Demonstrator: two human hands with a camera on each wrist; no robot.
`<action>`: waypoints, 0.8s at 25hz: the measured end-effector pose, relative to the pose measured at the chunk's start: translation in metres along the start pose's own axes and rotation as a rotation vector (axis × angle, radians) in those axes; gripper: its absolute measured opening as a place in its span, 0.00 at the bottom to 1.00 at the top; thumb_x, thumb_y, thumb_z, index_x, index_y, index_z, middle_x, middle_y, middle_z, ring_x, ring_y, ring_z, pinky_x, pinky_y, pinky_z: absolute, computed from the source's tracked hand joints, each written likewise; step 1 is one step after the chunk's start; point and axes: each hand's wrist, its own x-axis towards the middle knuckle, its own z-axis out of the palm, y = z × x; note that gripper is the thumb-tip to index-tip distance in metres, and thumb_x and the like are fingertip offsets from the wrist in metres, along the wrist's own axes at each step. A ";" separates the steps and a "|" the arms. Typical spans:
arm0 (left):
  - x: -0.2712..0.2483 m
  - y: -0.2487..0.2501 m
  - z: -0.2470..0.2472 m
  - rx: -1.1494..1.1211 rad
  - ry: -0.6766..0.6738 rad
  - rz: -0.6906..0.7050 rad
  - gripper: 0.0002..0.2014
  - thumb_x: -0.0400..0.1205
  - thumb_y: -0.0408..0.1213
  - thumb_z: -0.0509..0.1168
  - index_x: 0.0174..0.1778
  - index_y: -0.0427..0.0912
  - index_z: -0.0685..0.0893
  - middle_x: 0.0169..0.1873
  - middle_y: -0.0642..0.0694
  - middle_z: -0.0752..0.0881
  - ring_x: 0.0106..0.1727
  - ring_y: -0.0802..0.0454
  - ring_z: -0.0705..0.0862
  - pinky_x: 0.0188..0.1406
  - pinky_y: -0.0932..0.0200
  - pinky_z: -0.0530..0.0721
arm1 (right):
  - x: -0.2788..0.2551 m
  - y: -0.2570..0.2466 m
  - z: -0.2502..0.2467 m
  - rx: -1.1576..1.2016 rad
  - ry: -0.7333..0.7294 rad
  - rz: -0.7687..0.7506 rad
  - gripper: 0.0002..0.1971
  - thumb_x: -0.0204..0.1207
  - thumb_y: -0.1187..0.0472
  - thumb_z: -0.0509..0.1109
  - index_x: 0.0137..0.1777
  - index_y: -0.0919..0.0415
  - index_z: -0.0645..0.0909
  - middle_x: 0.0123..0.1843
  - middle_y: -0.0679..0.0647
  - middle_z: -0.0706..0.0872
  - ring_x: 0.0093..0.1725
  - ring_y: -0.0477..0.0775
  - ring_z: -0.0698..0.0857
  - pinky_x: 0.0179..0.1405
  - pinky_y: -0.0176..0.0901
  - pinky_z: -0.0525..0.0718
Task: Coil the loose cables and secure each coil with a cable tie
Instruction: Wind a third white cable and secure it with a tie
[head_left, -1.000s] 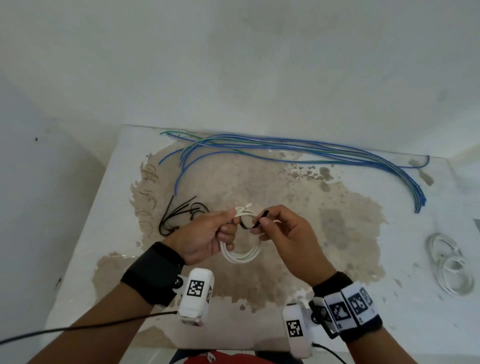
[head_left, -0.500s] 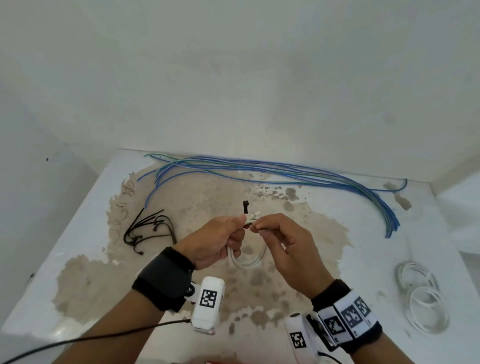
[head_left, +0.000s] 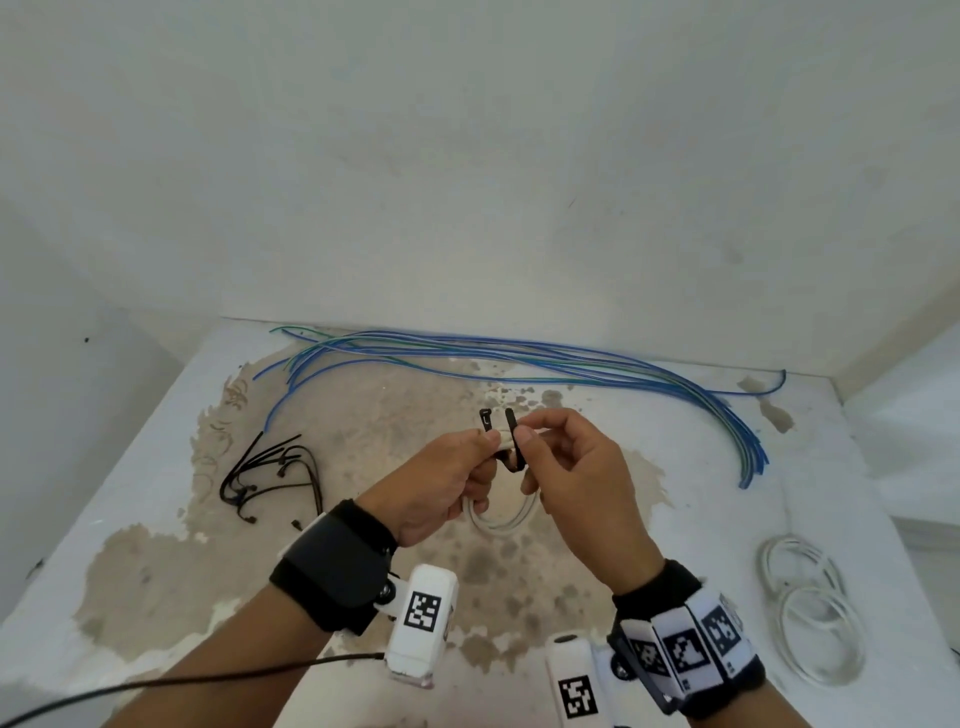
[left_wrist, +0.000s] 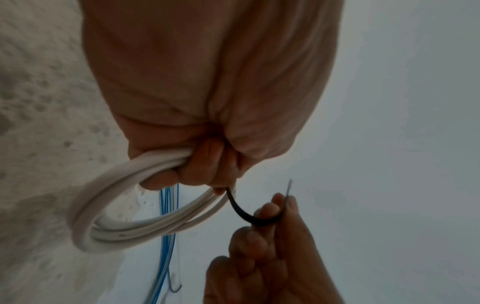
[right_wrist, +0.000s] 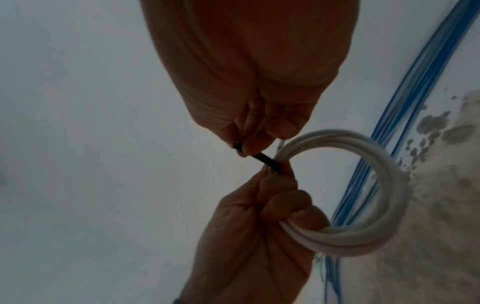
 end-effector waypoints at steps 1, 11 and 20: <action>-0.001 0.002 0.002 0.058 -0.004 0.030 0.22 0.93 0.44 0.53 0.33 0.50 0.82 0.24 0.56 0.66 0.25 0.58 0.63 0.32 0.59 0.68 | 0.002 -0.002 0.000 -0.019 0.027 0.032 0.03 0.82 0.54 0.74 0.48 0.51 0.87 0.35 0.50 0.91 0.30 0.45 0.86 0.31 0.37 0.80; -0.011 0.004 0.006 0.371 0.000 0.200 0.15 0.91 0.48 0.54 0.47 0.40 0.76 0.25 0.59 0.74 0.28 0.59 0.70 0.37 0.55 0.74 | 0.010 -0.018 -0.001 -0.035 0.022 0.142 0.05 0.79 0.55 0.76 0.44 0.54 0.89 0.30 0.49 0.89 0.26 0.41 0.83 0.29 0.37 0.79; -0.019 0.003 0.006 0.566 -0.010 0.243 0.15 0.91 0.50 0.54 0.60 0.44 0.79 0.29 0.51 0.73 0.33 0.49 0.68 0.36 0.51 0.70 | 0.003 -0.021 -0.001 -0.015 0.023 0.187 0.06 0.81 0.56 0.75 0.45 0.58 0.88 0.29 0.50 0.87 0.26 0.46 0.81 0.27 0.43 0.81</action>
